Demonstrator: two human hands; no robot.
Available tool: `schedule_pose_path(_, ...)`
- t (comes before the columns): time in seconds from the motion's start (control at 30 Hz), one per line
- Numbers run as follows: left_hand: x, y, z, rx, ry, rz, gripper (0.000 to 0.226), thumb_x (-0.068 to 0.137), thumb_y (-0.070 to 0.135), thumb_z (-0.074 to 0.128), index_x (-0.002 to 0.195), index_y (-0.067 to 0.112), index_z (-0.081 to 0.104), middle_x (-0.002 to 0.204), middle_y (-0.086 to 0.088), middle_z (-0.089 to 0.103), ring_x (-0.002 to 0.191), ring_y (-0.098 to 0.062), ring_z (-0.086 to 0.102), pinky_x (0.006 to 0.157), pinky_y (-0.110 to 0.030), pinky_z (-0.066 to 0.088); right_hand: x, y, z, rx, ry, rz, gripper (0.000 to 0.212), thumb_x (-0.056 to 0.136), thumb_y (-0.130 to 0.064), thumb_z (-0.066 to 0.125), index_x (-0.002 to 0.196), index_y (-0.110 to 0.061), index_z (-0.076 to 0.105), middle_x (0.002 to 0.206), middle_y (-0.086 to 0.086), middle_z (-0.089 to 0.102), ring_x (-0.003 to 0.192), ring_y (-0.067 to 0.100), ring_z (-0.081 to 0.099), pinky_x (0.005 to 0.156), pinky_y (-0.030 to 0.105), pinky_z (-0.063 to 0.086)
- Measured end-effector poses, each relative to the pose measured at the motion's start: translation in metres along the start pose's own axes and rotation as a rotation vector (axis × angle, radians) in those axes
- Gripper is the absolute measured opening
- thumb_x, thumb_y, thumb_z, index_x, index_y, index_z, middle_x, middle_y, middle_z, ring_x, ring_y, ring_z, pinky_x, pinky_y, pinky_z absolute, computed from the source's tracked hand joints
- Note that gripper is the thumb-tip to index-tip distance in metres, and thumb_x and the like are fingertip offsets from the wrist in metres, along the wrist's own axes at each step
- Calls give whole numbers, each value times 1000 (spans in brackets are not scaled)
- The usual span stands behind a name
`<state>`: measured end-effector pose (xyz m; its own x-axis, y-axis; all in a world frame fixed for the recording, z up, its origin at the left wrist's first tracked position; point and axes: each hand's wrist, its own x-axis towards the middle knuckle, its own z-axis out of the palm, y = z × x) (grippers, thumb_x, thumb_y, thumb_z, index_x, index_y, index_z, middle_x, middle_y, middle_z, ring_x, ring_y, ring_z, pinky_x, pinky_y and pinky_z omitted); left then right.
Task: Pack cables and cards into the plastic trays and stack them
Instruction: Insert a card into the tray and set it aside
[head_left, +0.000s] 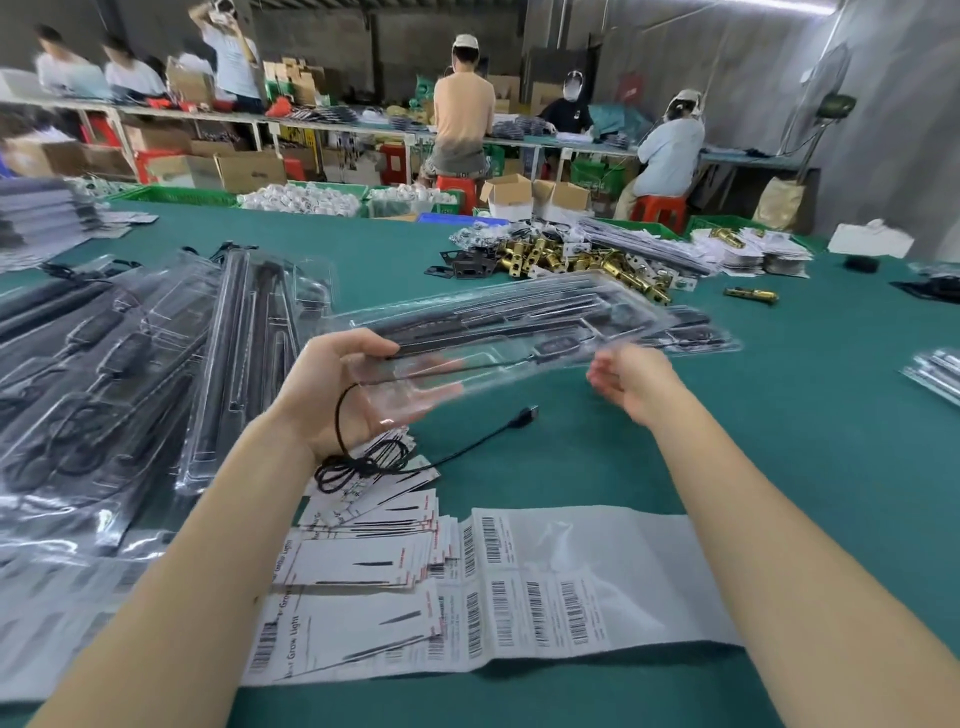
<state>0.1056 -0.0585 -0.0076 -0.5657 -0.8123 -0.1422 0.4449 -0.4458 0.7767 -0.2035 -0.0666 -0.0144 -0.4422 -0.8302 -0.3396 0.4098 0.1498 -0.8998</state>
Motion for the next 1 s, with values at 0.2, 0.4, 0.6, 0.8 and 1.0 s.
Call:
schedule_pose_path(0.2, 5, -9, 10, -61, 12, -133, 42, 79, 9, 55, 119, 0, 48, 125, -26, 66, 109, -50, 65, 63, -37, 64, -34, -10, -38, 465, -241, 87, 61, 99, -62, 41, 128, -9, 46, 126, 22, 57, 92, 40, 72, 71, 45, 63)
schedule_pose_path(0.4, 23, -26, 28, 329, 298, -61, 53, 86, -2, 72, 131, 1, 45, 120, -24, 63, 76, -30, 76, 51, -25, 59, -44, 4, -63, 205, 193, -193, 29, 96, -11, 66, 122, -6, 55, 118, 8, 59, 63, 13, 74, 55, 21, 58)
schedule_pose_path(0.6, 39, -61, 29, 497, 288, 58, 55, 90, 7, 73, 131, 15, 35, 123, -20, 60, 82, -25, 77, 62, -28, 60, -44, 3, -100, -400, 309, -45, 36, 98, -36, 63, 103, 0, 60, 88, 10, 76, 53, 16, 72, 49, 21, 57)
schedule_pose_path(0.8, 50, -63, 36, 654, 278, 41, 31, 100, 36, 59, 123, 24, 42, 128, -3, 57, 92, -17, 74, 75, -31, 61, -73, -27, -77, -992, -200, -162, 35, 92, -48, 67, 95, -15, 75, 80, 1, 78, 68, 16, 75, 49, 20, 52)
schedule_pose_path(1.0, 22, -29, 43, 1807, 170, 173, 31, 83, 49, 74, 102, 32, 55, 107, 8, 53, 85, -3, 52, 84, -28, 41, -92, -1, -8, -1388, -632, -316, 18, 85, -34, 77, 103, -36, 74, 99, -17, 74, 87, 6, 70, 63, 18, 51)
